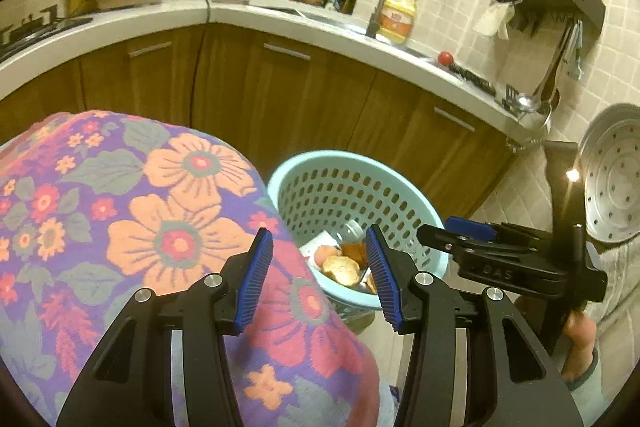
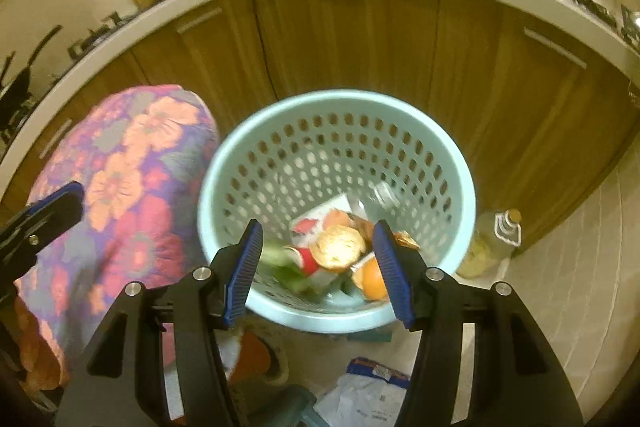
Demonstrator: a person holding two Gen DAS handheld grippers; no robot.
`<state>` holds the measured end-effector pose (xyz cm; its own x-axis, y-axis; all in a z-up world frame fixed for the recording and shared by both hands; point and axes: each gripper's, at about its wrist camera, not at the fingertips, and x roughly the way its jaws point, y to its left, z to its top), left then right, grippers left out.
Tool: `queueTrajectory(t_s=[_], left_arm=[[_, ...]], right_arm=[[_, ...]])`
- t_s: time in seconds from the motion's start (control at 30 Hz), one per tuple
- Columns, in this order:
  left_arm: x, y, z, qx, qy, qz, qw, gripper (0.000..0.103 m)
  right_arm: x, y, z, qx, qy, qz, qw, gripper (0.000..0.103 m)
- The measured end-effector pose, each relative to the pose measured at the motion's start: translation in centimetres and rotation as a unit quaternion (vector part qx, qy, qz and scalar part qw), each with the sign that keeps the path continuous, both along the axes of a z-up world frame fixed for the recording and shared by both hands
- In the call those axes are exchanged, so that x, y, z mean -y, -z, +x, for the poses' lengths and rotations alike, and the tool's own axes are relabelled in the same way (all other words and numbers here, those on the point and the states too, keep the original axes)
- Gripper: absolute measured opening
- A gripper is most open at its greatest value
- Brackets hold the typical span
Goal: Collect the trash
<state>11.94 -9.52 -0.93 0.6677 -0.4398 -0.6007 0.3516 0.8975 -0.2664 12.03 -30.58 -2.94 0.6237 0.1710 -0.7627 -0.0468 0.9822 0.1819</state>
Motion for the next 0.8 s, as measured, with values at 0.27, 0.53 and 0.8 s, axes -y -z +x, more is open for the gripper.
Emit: queueTrajectory(t_s=[0.27,0.53,0.8], left_arm=[[-4.3,-0.6,-3.1,0.042,-0.068,0.007,0.9968,0.054],[-8.3,-1.6,-6.4,0.116,-0.164,0.053,0.9781,0.068],[-10.8,-0.9,-7.2,0.135,-0.222,0.048,0.9645,0.078]], right_arm=[[-3.7,-2.9,-2.6,0.078,-0.035,0.003,0.996,0.059],[-7.8,-4.7,-5.0,0.148,-0.066,0.008,0.987,0.066],[-11.7,-5.1,-5.7,0.179,-0.092,0.011,0.98,0.071]])
